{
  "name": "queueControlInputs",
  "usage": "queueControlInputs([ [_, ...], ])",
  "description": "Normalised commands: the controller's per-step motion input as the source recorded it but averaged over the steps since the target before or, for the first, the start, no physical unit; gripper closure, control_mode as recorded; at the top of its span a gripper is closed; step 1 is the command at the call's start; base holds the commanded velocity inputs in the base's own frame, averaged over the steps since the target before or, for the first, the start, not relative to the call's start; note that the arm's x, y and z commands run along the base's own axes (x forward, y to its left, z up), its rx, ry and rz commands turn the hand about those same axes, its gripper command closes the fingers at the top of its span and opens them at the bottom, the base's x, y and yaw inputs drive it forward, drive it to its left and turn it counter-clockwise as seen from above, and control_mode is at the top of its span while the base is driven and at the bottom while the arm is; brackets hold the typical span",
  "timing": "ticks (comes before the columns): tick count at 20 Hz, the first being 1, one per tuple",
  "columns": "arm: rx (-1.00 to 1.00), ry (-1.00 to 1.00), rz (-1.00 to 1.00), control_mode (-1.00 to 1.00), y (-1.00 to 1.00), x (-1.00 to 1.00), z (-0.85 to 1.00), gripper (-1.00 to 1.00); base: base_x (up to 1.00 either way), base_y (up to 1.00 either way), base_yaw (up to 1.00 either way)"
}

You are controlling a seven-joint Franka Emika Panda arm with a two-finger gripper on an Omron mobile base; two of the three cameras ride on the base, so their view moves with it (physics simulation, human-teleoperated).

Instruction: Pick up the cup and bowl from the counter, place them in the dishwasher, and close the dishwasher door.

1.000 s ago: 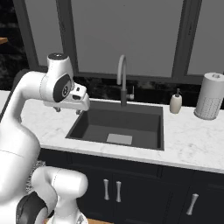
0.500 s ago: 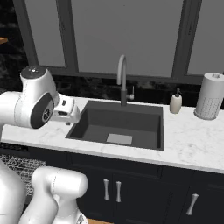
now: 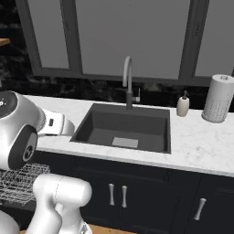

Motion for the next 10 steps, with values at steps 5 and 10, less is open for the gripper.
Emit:
queueControlInputs([
  [5,0.00,0.00,0.00,1.00,0.00,0.00,0.00,-1.00,0.13,-0.20,0.27],
  [10,0.00,0.00,0.00,1.00,0.00,0.00,0.00,-1.00,0.02,-0.66,0.70],
])
